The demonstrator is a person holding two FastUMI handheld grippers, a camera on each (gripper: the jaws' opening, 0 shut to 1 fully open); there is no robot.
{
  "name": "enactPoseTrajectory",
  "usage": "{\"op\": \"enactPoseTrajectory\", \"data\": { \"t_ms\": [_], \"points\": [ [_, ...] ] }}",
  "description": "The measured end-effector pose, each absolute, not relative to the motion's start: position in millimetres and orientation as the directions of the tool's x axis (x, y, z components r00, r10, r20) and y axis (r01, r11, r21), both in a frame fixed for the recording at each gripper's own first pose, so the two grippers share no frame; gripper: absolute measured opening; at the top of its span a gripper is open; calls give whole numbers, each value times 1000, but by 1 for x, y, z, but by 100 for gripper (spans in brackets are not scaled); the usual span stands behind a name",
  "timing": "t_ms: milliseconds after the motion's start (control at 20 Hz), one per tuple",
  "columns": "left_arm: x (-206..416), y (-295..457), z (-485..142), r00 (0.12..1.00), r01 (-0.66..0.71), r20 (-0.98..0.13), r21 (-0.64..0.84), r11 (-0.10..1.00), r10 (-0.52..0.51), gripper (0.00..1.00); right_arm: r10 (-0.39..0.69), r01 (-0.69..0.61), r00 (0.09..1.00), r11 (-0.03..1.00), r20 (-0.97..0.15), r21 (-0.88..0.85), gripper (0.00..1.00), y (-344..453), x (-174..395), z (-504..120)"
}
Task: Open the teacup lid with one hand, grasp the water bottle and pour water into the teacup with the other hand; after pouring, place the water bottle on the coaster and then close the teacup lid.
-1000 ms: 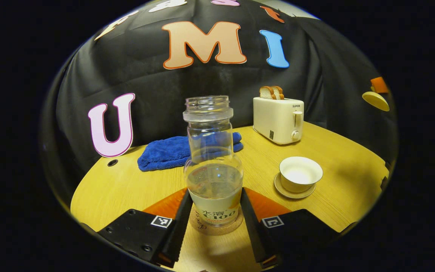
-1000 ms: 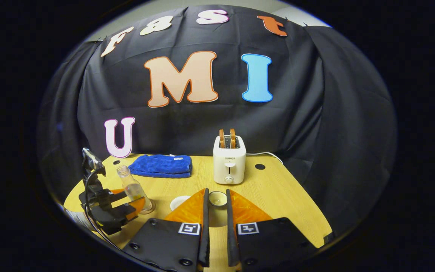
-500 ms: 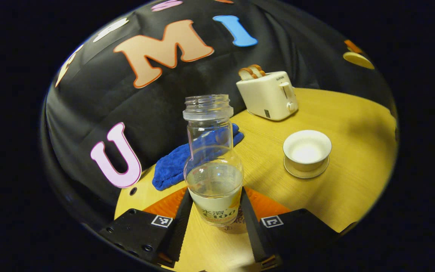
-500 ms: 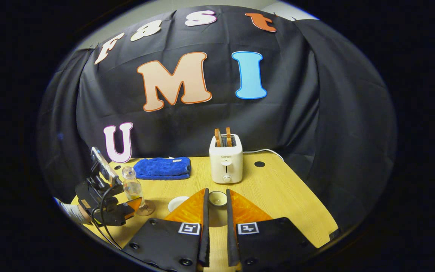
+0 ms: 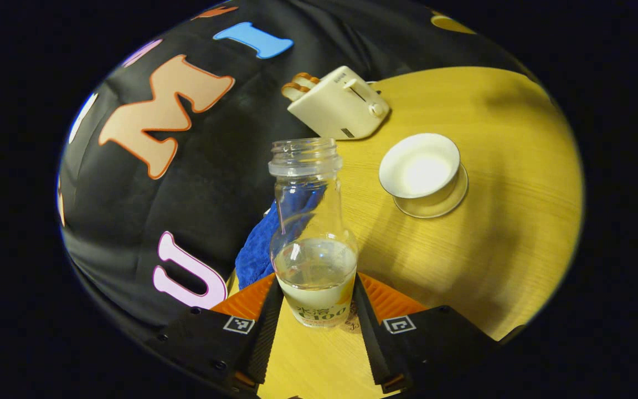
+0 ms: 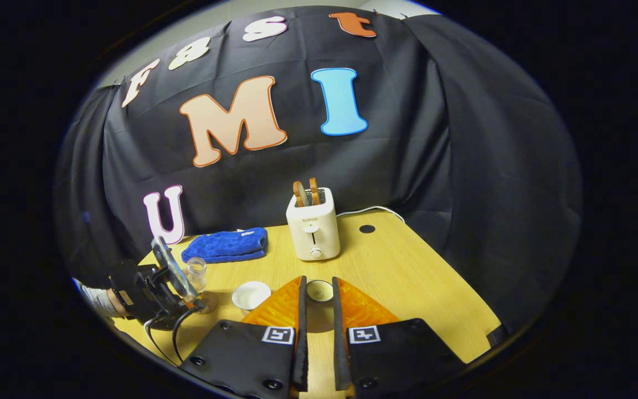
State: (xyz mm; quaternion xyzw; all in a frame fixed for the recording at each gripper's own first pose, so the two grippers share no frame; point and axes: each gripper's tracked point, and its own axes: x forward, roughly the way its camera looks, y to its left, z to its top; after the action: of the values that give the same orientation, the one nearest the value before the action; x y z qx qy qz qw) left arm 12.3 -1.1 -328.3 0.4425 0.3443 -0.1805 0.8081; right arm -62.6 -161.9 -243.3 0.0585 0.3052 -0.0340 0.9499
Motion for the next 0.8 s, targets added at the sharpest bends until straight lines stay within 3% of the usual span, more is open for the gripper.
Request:
{"op": "enactPoseTrajectory", "data": {
  "t_ms": [200,400,500,800],
  "points": [
    [8,-10,-333,661,665,-750,599,446,22,69,-33,90,811,994,-584,69,22,-171,-68,-248],
    [13,-11,-336,641,724,-765,629,282,60,69,-25,61,811,997,-584,42,24,-177,-72,-254],
    [16,-13,-340,633,738,-771,629,245,72,69,-17,39,814,999,-581,25,19,-177,-73,-256],
    [28,-6,-340,616,766,-769,635,99,172,69,19,6,811,999,-585,41,24,-179,-75,-262]
  ]
}}
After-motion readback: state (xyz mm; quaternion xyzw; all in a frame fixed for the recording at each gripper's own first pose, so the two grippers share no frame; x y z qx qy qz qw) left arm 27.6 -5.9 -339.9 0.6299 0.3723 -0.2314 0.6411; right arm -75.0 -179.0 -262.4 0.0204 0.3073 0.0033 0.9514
